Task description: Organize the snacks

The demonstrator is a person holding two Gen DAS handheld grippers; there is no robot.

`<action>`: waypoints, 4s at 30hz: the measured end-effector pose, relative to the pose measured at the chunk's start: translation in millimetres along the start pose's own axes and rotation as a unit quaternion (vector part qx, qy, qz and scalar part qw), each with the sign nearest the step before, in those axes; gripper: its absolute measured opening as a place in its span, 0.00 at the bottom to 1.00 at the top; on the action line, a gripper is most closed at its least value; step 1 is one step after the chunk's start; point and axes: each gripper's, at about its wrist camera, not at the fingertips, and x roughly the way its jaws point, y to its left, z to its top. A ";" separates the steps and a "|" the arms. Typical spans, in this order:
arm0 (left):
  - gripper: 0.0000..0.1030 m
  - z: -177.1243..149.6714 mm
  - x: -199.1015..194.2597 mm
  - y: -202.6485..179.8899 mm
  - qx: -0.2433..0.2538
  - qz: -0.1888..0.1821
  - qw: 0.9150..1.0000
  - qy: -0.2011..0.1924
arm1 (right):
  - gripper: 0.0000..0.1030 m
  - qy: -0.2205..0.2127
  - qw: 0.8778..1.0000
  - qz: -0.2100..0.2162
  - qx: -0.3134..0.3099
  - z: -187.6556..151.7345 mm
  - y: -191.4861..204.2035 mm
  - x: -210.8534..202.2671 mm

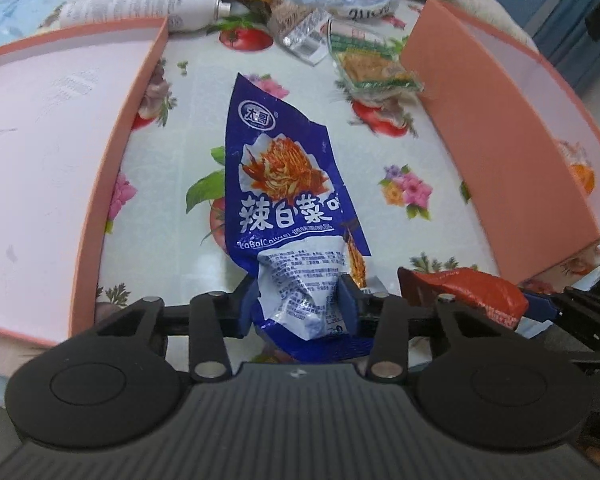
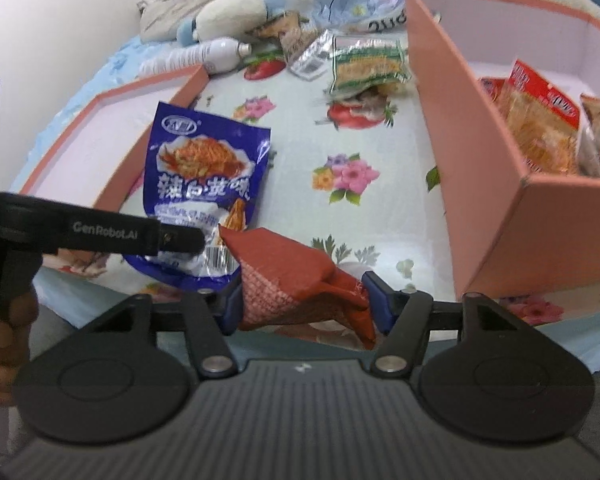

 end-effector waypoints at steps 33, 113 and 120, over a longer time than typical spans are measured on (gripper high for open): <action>0.43 -44.8 -168.8 -92.2 -0.023 -0.091 0.988 -0.122 | 0.62 -0.166 0.982 -0.071 0.055 -10.3 -19.0 -188.1; 0.67 35.9 -166.5 -149.9 0.072 -0.116 0.977 -0.164 | 0.75 -0.192 0.970 -0.101 0.112 31.0 -80.5 -181.2; 0.67 -13.5 -202.7 -122.0 0.043 -0.109 0.974 -0.191 | 0.75 -0.194 0.974 -0.068 0.091 13.4 -50.5 -195.0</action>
